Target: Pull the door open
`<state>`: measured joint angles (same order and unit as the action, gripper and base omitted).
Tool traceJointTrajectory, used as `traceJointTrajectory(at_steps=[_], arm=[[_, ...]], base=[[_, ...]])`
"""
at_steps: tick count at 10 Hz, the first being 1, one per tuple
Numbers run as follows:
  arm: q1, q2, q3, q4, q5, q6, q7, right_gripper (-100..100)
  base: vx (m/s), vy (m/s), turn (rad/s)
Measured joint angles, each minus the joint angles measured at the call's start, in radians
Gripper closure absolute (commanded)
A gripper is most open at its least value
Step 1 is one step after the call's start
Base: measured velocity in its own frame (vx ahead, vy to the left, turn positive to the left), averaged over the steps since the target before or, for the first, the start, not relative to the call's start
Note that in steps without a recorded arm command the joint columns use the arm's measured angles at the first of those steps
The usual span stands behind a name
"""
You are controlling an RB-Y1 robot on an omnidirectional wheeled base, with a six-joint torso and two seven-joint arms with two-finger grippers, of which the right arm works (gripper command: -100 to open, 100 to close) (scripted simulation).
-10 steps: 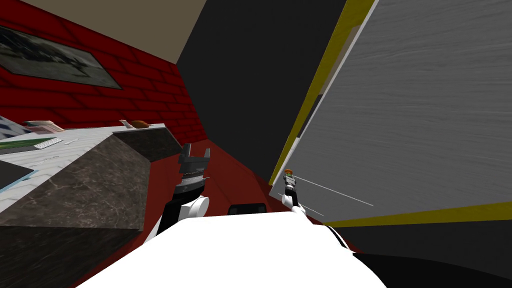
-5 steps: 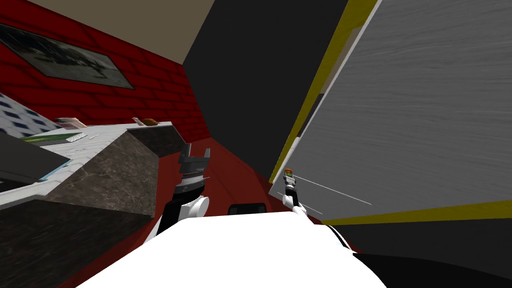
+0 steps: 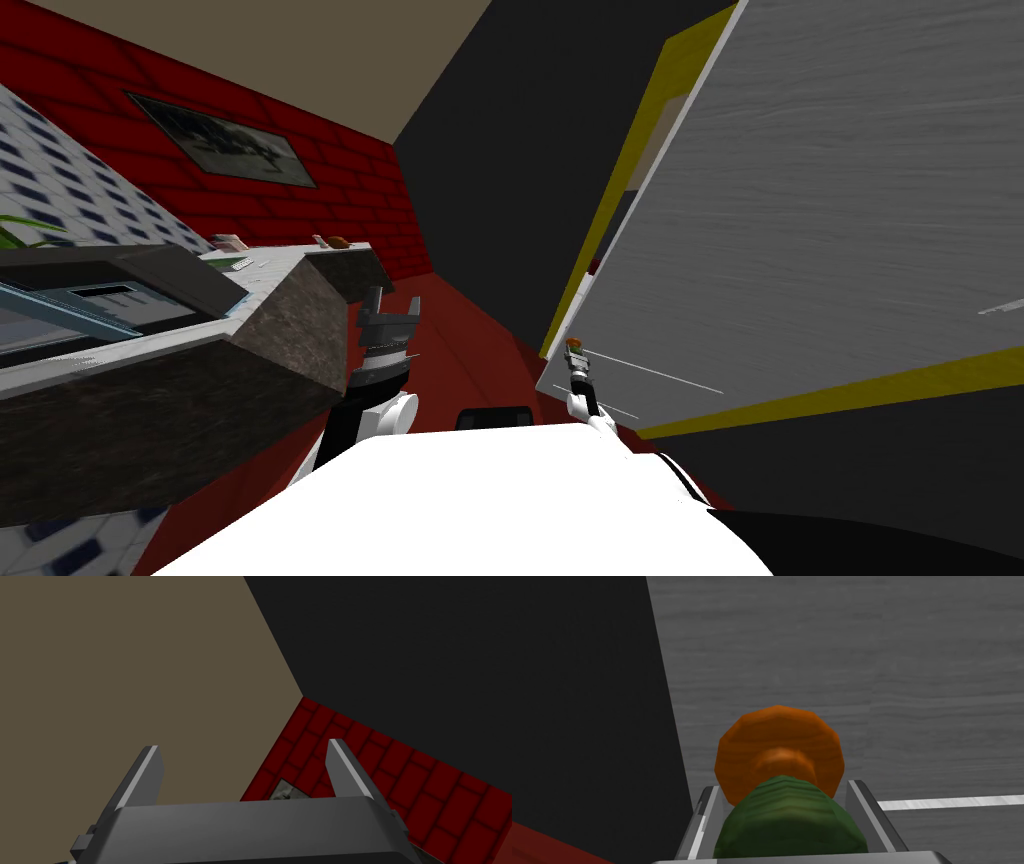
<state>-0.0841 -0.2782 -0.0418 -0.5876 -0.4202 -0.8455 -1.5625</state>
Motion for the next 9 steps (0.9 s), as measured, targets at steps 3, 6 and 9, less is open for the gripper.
traceJointTrajectory(at_steps=[3, 6, 9], arm=[[0.013, -0.007, 0.028, -0.005, 0.016, 0.001, -0.026, 100], [0.028, -0.029, 0.068, -0.023, 0.041, -0.012, -0.068, 100], [0.046, -0.051, 0.112, -0.037, 0.067, -0.020, -0.115, 100]], base=[[-0.188, -0.018, 0.080], [-0.254, -0.023, 0.085], [-0.249, -0.040, 0.077]])
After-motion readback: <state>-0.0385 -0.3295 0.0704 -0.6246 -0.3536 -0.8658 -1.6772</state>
